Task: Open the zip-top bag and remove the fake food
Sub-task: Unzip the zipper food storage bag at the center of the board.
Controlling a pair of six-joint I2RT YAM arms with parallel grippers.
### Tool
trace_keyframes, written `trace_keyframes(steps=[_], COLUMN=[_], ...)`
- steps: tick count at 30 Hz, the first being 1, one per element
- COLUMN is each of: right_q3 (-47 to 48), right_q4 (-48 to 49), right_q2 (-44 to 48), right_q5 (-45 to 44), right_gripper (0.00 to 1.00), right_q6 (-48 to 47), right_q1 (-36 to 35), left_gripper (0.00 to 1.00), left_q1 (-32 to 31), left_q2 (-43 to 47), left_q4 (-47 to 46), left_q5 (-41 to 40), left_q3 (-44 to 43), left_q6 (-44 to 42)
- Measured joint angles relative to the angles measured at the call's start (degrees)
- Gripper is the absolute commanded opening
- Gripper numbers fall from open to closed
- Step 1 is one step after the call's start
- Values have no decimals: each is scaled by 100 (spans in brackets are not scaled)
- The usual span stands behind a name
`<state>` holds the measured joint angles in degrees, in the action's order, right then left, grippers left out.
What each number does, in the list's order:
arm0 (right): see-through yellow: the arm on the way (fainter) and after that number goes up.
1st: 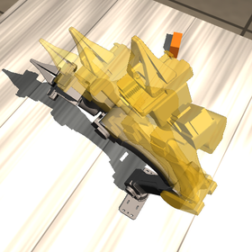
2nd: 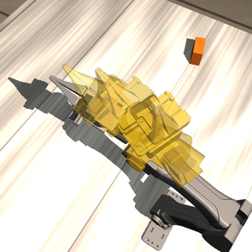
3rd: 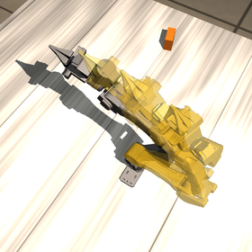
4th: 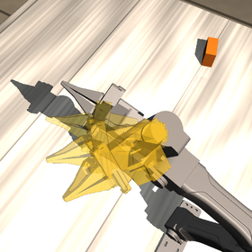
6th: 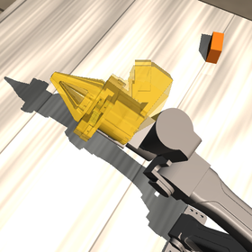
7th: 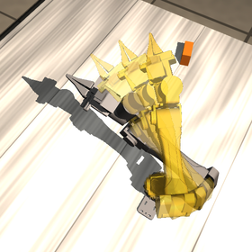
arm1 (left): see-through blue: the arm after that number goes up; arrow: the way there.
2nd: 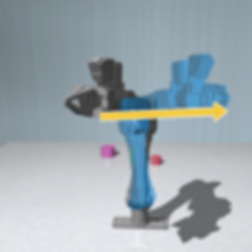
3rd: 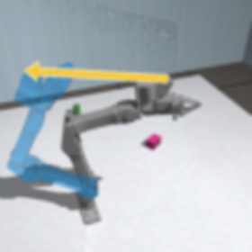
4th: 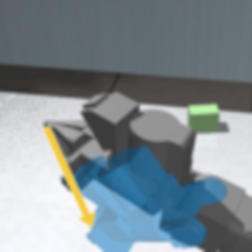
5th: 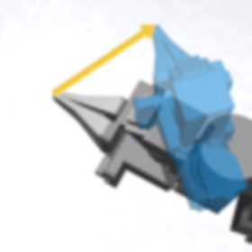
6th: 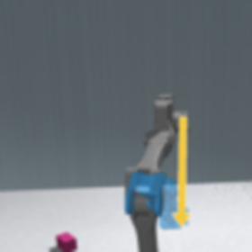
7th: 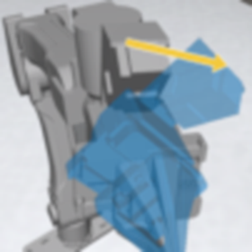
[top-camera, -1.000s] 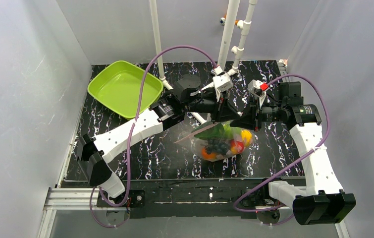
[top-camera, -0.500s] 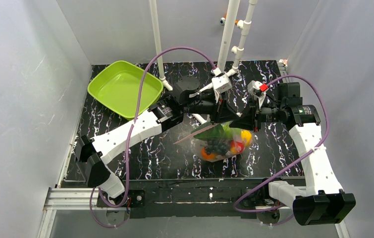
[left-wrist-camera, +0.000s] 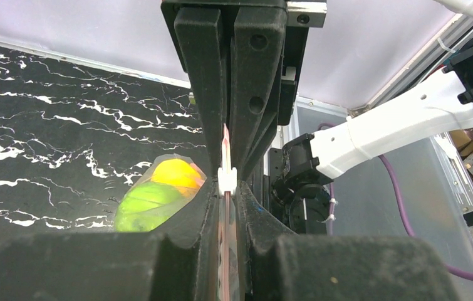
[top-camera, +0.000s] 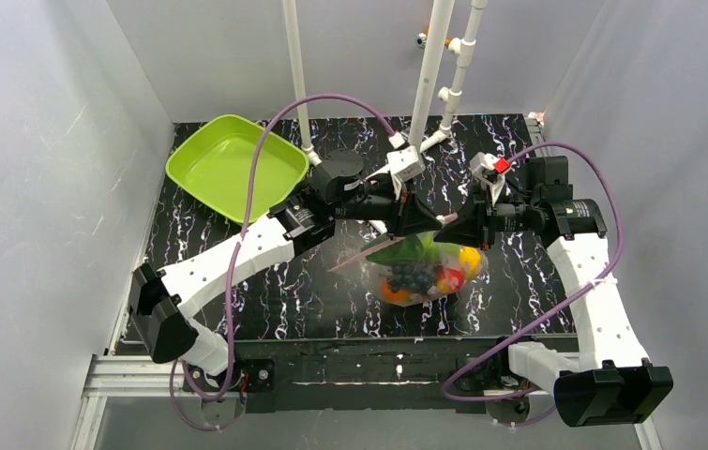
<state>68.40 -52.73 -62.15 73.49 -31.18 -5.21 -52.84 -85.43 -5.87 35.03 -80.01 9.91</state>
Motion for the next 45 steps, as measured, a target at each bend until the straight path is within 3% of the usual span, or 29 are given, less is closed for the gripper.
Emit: trace_keyframes(steps=[45], right_q3=[-275], right_q4=[-120], right_q2=[481], right_q5=[168], right_gripper=[1], right_q6=[-205], right_q1=[592], left_gripper=[0], left_q1=[216], left_q2=[1969], left_q4=[1073], left_q5=[-101], left_q3=[1572], left_q6=[-525])
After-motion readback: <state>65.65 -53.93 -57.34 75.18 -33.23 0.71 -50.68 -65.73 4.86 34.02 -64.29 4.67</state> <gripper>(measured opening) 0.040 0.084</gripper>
